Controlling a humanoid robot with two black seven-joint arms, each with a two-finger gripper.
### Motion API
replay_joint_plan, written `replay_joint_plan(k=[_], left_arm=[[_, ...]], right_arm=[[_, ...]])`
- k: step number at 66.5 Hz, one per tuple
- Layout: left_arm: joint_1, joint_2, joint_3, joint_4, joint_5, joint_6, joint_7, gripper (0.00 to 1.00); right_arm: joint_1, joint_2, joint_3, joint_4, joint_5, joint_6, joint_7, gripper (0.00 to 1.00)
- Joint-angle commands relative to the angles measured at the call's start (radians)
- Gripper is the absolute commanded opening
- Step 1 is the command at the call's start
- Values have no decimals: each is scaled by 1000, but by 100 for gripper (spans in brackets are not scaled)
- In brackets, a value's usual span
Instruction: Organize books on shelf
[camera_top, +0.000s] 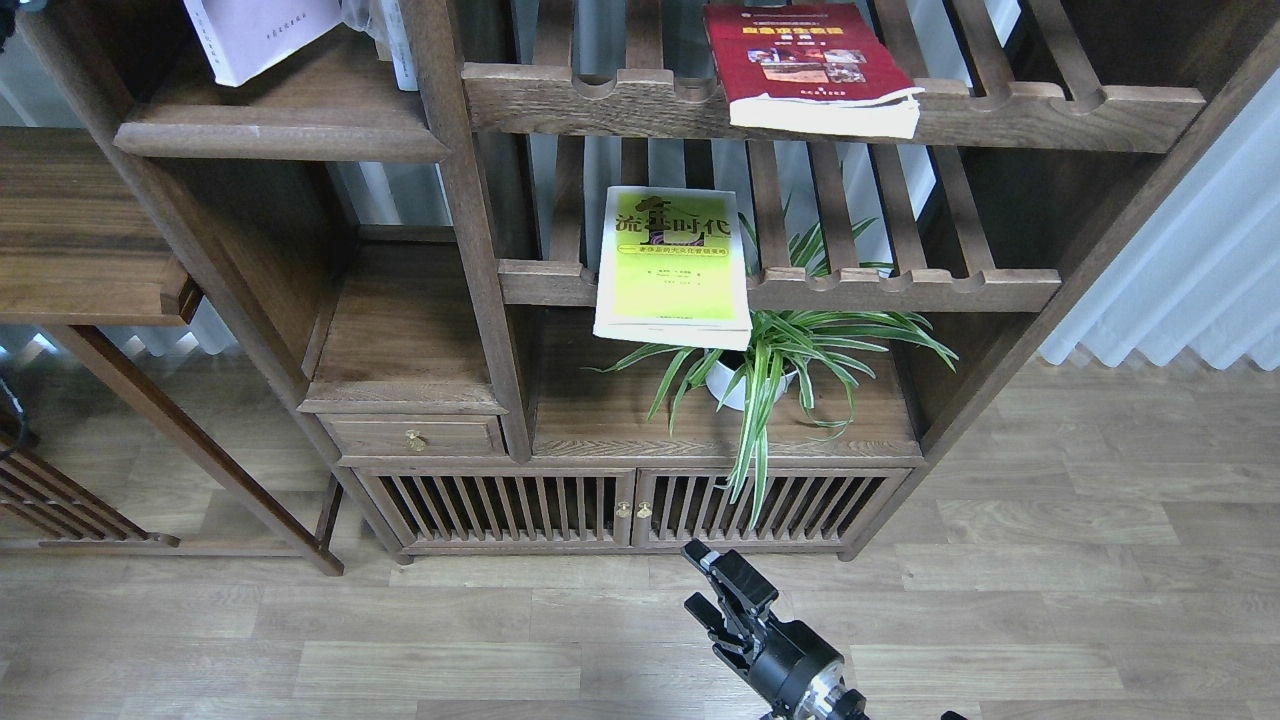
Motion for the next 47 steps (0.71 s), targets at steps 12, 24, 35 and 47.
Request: replay_joint_plan(k=[12, 24, 35, 47], left_arm=[[13, -4, -3, 3, 3, 0, -126, 2], [30, -20, -10, 32, -1, 0, -142, 2], [28, -70, -11, 105, -8, 0, -141, 2], [-21, -115, 3, 216, -8, 0, -123, 5]], right_arm=[[-1, 3, 0, 3, 0, 0, 0, 99], [-6, 6, 0, 3, 0, 0, 0, 99], [-7, 9, 0, 4, 0, 0, 0, 99], [-7, 9, 0, 4, 1, 0, 0, 99]])
